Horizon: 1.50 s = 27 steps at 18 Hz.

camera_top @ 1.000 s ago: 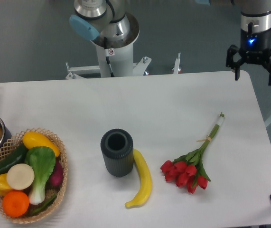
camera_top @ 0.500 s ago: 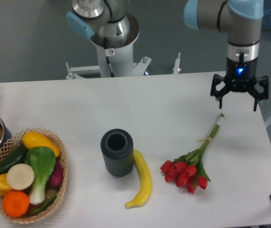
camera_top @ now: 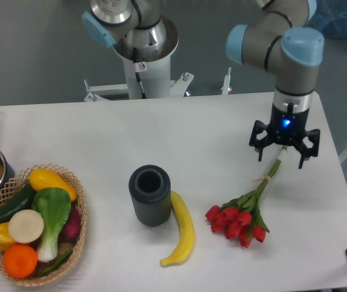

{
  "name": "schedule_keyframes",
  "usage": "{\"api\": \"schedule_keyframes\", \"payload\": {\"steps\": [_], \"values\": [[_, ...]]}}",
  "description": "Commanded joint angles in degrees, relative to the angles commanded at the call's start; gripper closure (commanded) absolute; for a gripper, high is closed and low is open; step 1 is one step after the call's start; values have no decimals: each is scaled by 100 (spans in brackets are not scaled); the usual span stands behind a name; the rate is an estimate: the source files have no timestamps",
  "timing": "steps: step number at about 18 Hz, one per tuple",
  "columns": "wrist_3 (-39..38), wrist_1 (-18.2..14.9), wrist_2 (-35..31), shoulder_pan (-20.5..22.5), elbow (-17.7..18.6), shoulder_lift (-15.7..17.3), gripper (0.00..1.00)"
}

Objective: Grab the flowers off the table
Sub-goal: 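Move the open gripper down over the red tulips' stems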

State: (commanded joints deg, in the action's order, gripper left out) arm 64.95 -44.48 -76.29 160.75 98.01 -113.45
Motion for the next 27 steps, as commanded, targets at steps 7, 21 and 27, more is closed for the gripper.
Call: {"api": "schedule_keyframes", "payload": {"steps": [7,21,27], "values": [[9,-9,-273,-308,-282,-608,0],[0,18,-255,-518,-300,-898,0],[9,27,-255,-545,-318,-995,0]]}}
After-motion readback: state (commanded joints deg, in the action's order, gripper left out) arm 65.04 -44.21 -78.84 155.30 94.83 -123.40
